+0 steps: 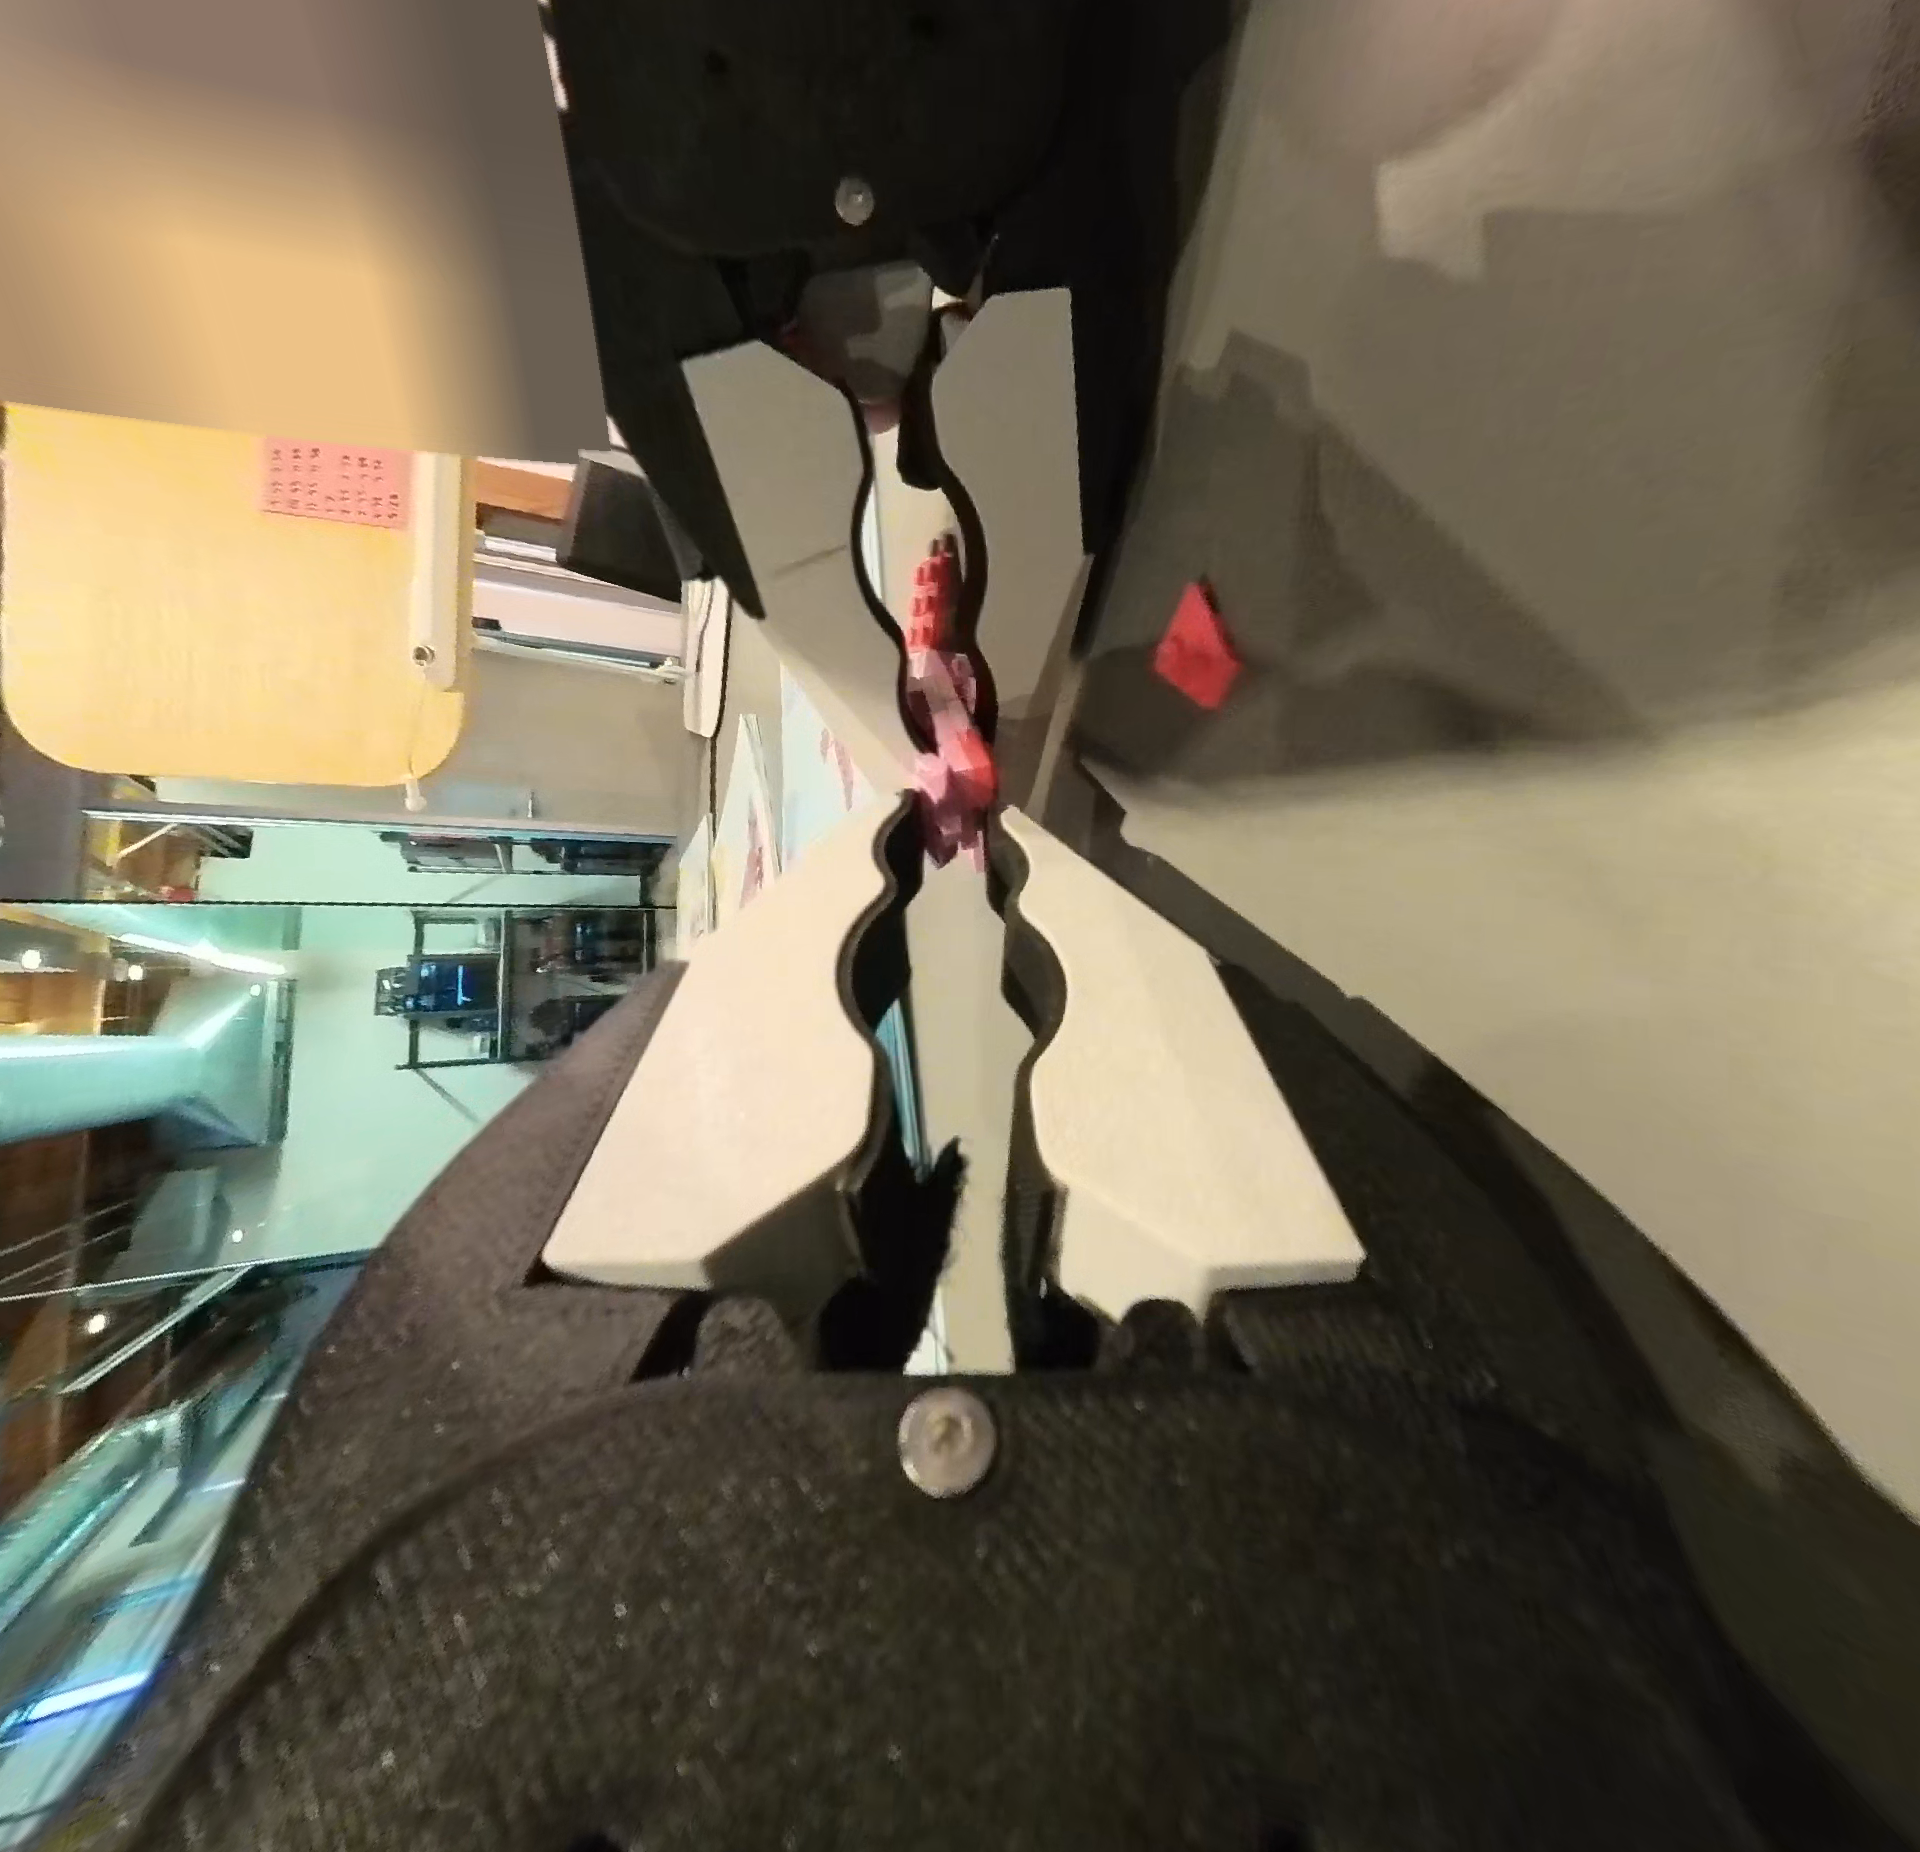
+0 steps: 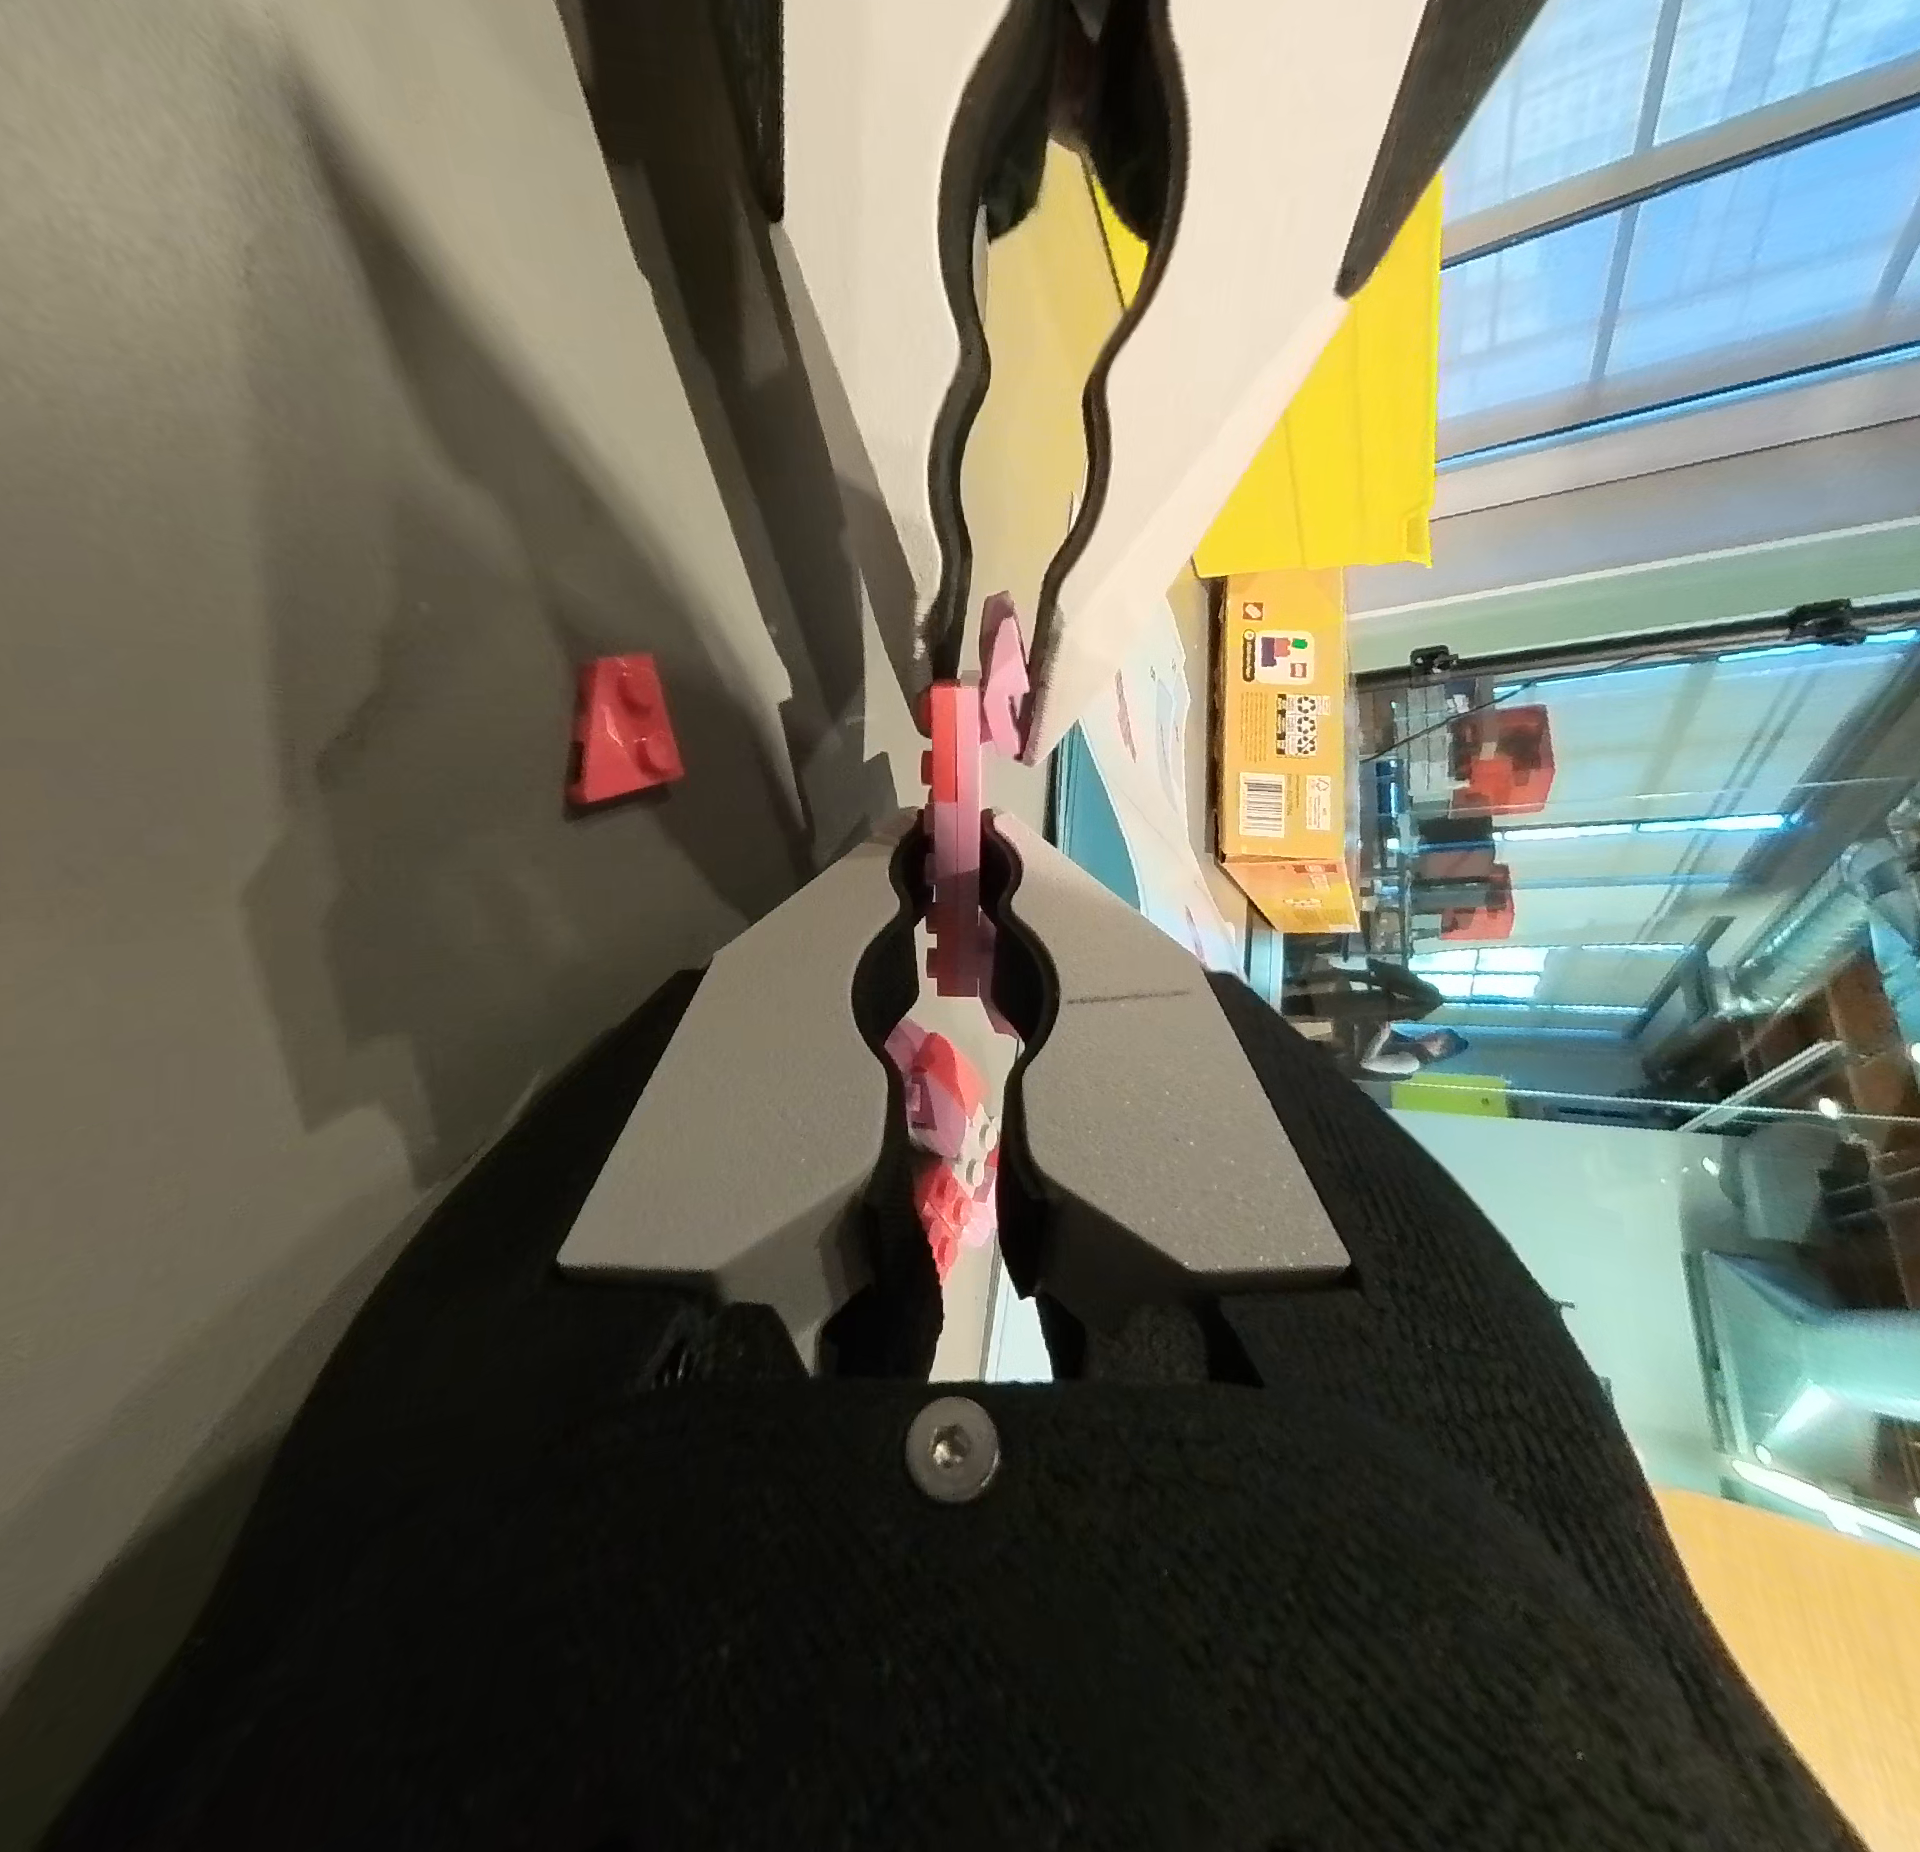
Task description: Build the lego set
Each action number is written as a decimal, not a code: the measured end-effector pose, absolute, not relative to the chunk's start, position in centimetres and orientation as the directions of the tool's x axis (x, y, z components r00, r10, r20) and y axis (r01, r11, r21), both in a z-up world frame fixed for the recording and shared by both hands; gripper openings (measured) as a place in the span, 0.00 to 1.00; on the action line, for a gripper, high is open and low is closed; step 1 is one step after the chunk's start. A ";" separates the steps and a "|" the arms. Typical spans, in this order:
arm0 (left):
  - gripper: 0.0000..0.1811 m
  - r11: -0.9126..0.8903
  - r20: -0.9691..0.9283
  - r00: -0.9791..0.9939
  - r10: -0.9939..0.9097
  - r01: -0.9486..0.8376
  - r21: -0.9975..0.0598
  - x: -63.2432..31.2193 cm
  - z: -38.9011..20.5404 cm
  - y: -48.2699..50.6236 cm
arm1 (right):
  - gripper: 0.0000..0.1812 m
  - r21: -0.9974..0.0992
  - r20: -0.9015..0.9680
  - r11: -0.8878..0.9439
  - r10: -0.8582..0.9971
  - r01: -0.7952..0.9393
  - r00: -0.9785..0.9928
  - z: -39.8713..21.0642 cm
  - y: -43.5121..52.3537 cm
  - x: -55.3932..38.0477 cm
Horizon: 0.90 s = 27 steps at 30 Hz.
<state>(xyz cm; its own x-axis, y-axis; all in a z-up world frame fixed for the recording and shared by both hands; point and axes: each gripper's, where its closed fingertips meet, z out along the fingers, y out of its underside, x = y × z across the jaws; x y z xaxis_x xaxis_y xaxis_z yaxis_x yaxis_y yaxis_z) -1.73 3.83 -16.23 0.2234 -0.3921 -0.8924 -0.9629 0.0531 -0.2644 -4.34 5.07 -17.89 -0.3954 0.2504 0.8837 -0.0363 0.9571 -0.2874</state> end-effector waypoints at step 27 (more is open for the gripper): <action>0.06 0.062 -0.900 -0.034 -0.435 -0.998 0.008 -1.9 -16.4 4.0 | 0.04 -0.437 0.797 0.899 0.395 0.014 -0.456 -17.9 5.3 -4.4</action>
<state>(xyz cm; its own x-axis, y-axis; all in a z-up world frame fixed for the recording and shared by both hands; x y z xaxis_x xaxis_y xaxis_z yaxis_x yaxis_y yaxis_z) -1.92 4.04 -16.38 -0.0342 -0.4346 -0.9000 -0.9980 0.0621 0.0079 -4.43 5.28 -17.92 -0.4564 0.3946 0.7975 0.0136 0.8993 -0.4372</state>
